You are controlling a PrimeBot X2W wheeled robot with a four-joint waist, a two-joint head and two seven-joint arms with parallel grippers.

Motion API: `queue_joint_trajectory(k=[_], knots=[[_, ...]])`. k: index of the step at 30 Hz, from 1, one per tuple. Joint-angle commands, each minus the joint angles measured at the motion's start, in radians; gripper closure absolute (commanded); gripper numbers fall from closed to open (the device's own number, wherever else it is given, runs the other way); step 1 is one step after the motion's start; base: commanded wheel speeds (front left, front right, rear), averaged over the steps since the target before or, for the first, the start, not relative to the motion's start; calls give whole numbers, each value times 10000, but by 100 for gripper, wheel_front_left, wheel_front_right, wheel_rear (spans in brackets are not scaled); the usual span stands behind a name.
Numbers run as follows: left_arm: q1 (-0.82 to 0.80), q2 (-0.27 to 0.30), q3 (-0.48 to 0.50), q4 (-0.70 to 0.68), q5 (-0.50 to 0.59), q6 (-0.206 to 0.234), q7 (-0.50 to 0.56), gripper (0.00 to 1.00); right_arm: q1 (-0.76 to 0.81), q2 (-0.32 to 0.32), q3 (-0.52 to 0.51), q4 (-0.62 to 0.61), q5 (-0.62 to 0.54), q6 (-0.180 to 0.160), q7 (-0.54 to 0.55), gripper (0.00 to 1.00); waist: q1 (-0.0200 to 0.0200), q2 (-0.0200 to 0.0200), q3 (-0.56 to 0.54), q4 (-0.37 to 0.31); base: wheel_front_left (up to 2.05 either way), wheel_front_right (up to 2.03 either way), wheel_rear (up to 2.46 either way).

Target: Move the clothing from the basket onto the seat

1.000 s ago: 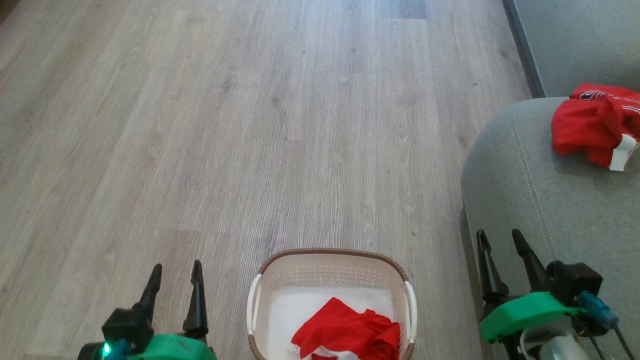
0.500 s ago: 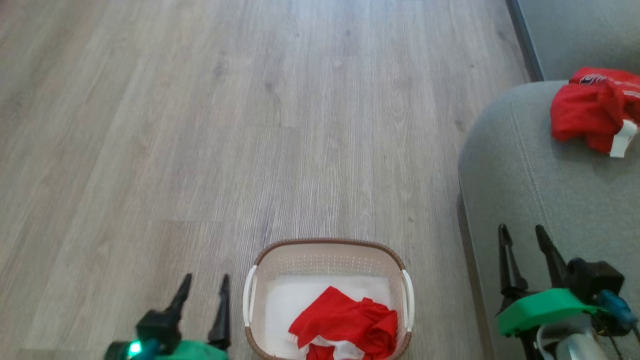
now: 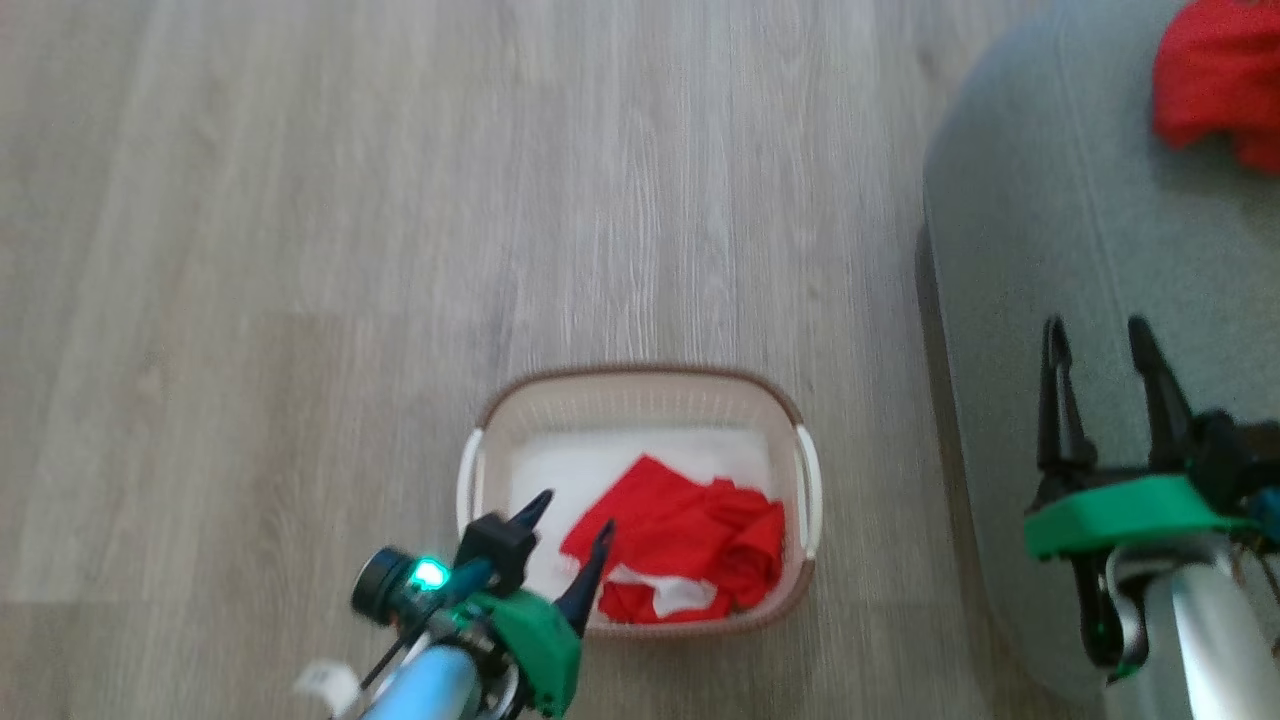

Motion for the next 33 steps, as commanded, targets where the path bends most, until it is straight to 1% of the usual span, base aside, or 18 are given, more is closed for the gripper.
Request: queue_joint_trajectory(k=[1, 9, 15, 21, 22, 26, 33], knots=[[-565, -25, 10, -35, -151, -2, -2, 0, -339, -60, 234, -405, -80, -4, -66, 0, -2, 0, 954, -336, 0, 0, 0], [-2709, -28, -2176, 1664, -1140, 180, 281, 0, -1271, -60, 356, -1178, -292, -4, -61, 0, -2, 0, 3062, -769, 0, 0, 0], [-3982, -29, -3398, 2703, -1583, 189, 740, 0, -1729, -60, 628, -1712, -315, -4, -62, 0, -2, 0, 4309, -1079, 0, 0, 0], [-4886, -29, -4148, 3475, -1917, 222, 1047, 0, -1987, -60, 883, -2150, -250, -4, -64, 0, -2, 0, 5246, -1307, 0, 0, 0], [-4886, -29, -4148, 3475, -1917, 222, 1047, 0, -1987, -60, 883, -2150, -250, -4, -64, 0, -2, 0, 5246, -1307, 0, 0, 0], [-5408, -29, -4705, 3794, -2128, 167, 1215, 0, -2160, -60, 1018, -2404, -179, -4, -65, 0, -2, 0, 5847, -1435, 0, 0, 0], [-5970, -29, -5149, 4158, -2462, 417, 1217, 0, -2337, -60, 1180, -2634, -124, -4, -65, 0, -2, 0, 6402, -1575, 0, 0, 0]])
